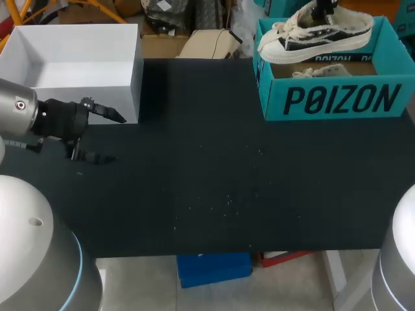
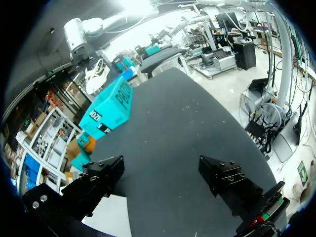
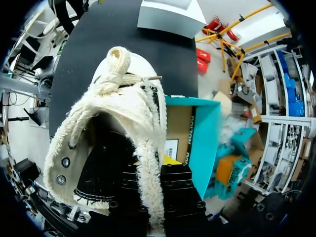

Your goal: Take the shoe out of the shoebox, open the shoe tongue, remove and reinsert the insole, then place the shoe into the shoebox

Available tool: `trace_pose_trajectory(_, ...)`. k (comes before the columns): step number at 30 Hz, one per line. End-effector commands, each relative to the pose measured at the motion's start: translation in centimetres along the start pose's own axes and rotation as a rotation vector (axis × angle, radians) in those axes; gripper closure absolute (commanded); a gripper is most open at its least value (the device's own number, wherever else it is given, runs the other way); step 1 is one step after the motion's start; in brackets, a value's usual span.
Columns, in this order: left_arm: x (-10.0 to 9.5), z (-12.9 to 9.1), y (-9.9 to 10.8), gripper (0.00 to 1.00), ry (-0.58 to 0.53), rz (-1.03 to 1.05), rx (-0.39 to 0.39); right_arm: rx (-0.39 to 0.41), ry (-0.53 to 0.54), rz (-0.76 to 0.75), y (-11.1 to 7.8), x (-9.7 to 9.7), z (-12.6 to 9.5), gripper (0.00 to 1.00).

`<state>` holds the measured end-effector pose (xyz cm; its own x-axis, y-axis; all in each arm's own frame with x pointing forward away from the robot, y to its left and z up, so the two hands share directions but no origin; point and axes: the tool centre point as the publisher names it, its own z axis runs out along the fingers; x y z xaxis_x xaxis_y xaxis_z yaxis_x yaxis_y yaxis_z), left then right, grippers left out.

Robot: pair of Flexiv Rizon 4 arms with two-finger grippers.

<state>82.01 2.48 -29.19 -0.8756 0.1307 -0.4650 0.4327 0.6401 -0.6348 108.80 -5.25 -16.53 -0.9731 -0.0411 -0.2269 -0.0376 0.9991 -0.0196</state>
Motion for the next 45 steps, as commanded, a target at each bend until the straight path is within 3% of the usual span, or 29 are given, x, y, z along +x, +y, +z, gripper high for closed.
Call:
trace_pose_trajectory(1,0.1,0.1,0.0,0.0,-0.003,0.002,-0.002,-0.011,0.082,0.014,-1.8,-5.0,2.7,1.0)
trace_pose_trajectory(15,0.1,0.1,0.0,0.0,-0.003,0.002,-0.002,0.0,0.097,0.048,-6.6,-12.6,10.2,1.0)
trace_pose_trajectory(19,0.1,0.1,0.0,0.0,-0.003,0.002,-0.002,0.015,0.098,0.067,-8.4,-13.9,11.6,1.0)
trace_pose_trajectory(25,0.1,0.1,0.0,0.0,-0.003,0.002,-0.002,0.013,0.114,0.069,-9.2,-15.5,13.9,1.0)
trace_pose_trajectory(31,0.1,0.1,0.0,0.0,-0.003,0.002,-0.002,0.008,0.157,0.063,-9.1,-15.3,17.0,1.0)
trace_pose_trajectory(45,0.1,0.1,0.0,0.0,-0.003,0.002,-0.002,0.009,0.192,0.086,-9.0,-13.0,21.7,1.0)
